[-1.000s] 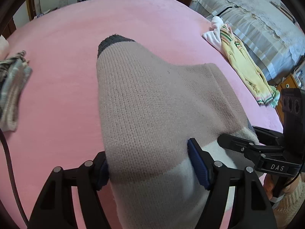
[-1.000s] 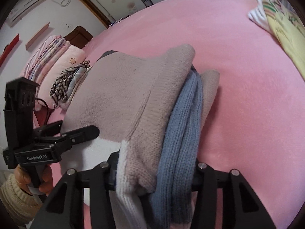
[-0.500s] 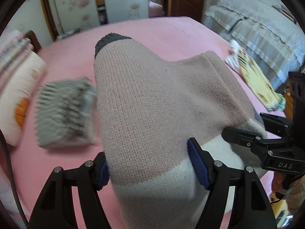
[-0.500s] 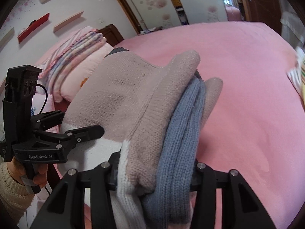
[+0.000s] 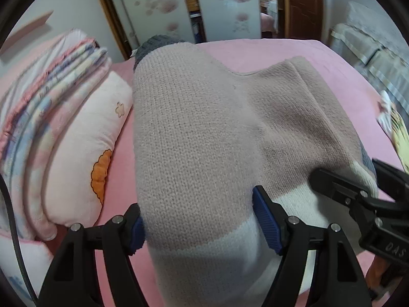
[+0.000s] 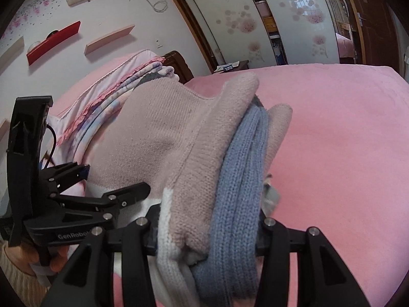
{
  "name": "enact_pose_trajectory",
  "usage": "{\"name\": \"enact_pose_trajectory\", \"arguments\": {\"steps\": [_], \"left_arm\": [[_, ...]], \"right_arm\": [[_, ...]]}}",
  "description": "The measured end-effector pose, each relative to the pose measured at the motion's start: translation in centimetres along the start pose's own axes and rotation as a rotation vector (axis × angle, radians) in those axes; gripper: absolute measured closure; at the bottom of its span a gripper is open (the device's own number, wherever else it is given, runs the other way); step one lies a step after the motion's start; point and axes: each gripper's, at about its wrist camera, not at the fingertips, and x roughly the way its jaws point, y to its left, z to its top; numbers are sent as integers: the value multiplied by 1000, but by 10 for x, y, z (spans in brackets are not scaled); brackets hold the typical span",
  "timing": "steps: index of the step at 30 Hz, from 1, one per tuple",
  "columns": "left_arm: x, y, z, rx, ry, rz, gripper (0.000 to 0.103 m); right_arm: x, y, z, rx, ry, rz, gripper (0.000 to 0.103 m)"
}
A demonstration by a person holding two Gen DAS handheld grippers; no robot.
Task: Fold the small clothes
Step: 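Carry the sweater bundle with the right gripper toward the clothes stack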
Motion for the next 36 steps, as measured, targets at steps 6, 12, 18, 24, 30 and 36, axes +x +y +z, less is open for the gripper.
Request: {"name": "enact_pose_trajectory", "arguments": {"steps": [6,12,18,24,30,36], "left_arm": [[76,29,-9,-65,32,-34,30],[145,17,-37,-55,107,-51,20],[158,23,-43,-92,29,17,0],[161,30,-47,-131,-17,19,0],[164,43,-56,-189,-32,-49,0],[170,44,-54,-210,-17,-86,0]], "right_arm": [[68,-2,-11,56,46,-26,56],[110,-29,-40,80,139,-59,56],[115,-29,-50,31,119,-72,55],[121,-33,-59,51,98,-83,52],[121,-28,-65,45,86,-102,51],[122,-23,-75,73,53,-125,50]]}}
